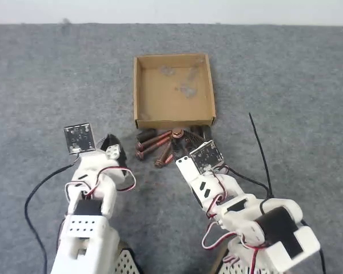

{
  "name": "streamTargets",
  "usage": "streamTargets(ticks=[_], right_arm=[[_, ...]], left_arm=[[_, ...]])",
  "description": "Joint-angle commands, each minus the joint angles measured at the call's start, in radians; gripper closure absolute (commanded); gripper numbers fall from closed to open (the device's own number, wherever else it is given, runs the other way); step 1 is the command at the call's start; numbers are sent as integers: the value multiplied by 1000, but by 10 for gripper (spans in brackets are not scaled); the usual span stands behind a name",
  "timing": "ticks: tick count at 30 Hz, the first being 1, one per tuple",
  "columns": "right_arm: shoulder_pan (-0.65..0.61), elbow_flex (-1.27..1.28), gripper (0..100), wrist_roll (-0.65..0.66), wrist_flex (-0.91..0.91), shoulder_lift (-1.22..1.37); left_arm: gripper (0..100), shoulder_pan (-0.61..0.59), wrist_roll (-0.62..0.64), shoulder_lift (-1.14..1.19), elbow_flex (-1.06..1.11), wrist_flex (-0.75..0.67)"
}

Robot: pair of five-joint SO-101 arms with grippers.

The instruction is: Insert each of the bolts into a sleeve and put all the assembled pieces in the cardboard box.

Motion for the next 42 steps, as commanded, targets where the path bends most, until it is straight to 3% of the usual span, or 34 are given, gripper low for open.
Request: streamTargets(ticks=[1,8,17,31,42], right_arm=[[54,-83,992,-11,-5,-61],[194,-199,992,-12,-5,-61],[214,-347,992,-9,30,-59],[213,-827,992,-11,708,-28],[220,-1128,992,-9,928,266]], left_arm=[[989,-54,-25,-21,-54,34],[989,-57,-103,-21,-54,104],[989,-55,-107,-21,-51,106],[989,-38,-109,-20,-42,104],[989,-25,-109,-20,-38,101]])
